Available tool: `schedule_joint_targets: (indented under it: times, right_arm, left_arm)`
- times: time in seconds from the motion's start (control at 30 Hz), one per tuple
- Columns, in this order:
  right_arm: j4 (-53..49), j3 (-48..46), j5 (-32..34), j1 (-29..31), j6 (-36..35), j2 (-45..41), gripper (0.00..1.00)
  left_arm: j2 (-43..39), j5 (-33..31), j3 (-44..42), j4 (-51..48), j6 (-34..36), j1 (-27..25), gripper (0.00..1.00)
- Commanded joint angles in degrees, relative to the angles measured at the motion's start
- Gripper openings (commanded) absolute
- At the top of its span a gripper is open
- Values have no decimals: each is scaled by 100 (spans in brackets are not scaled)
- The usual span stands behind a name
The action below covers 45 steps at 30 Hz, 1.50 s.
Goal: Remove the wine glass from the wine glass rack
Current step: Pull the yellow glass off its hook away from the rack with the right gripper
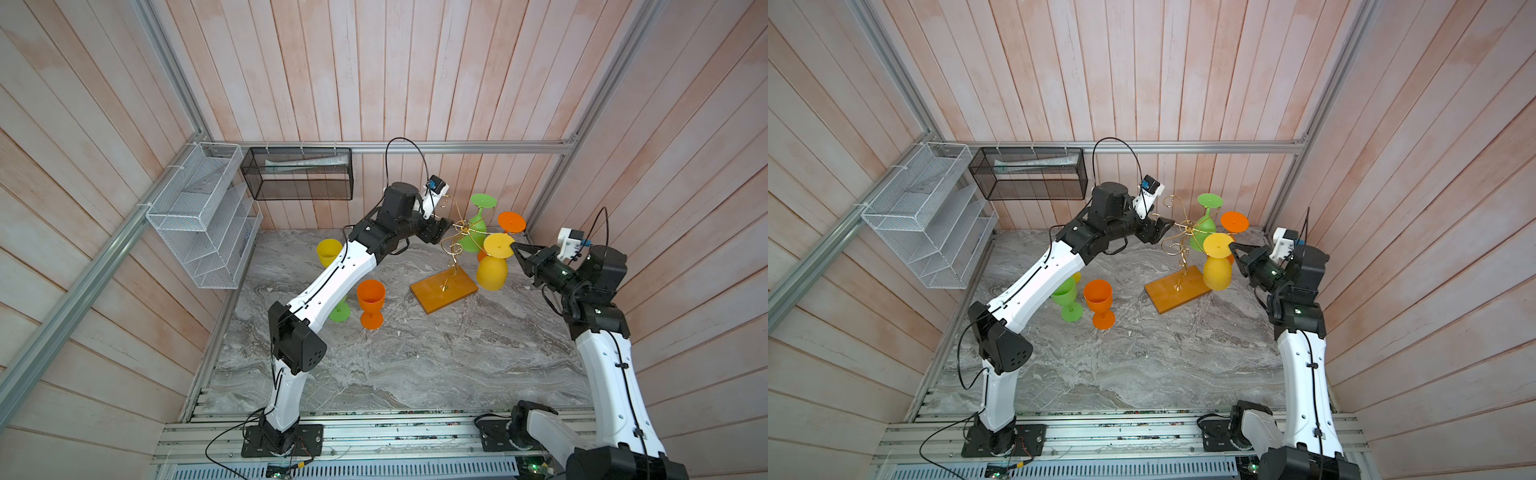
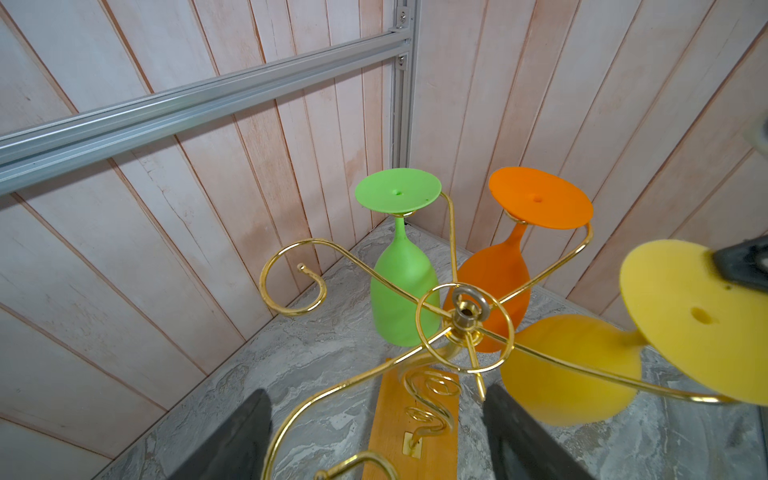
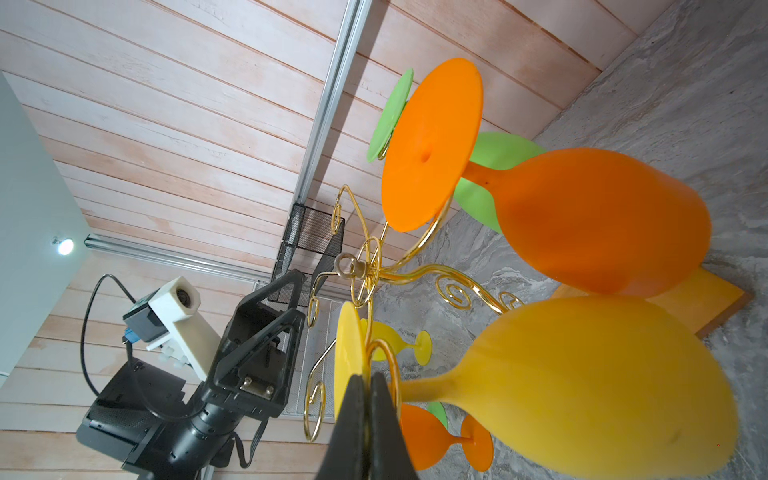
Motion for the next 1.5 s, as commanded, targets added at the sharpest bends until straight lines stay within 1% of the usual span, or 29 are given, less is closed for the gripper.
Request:
schedule_joint_targets:
  times: [0.0, 0.23, 0.57, 0.83, 1.07, 1.27, 1.47]
  right_arm:
    - [219, 244, 80, 38, 87, -95, 0]
    - [-32, 371, 174, 177, -34, -169, 0]
    - [-72, 340, 709, 988, -116, -59, 0]
    - [57, 506, 795, 1100, -148, 175, 0]
    - [-189, 492, 951, 1160, -252, -58, 0]
    - [-210, 328, 1081, 1395, -193, -221, 0]
    - [-150, 393, 1232, 1728, -174, -75, 0]
  left_arm:
    - [-196, -52, -109, 98, 27, -22, 82]
    - [-314, -54, -309, 214, 31, -21, 82]
    - [-398, -44, -362, 238, 43, -22, 82]
    - [-568, -114, -641, 298, 83, -21, 82]
    - [-556, -140, -665, 302, 109, -22, 82]
    - [-523, -131, -648, 298, 103, -22, 82]
    - [-565, -115, -715, 313, 83, -23, 82]
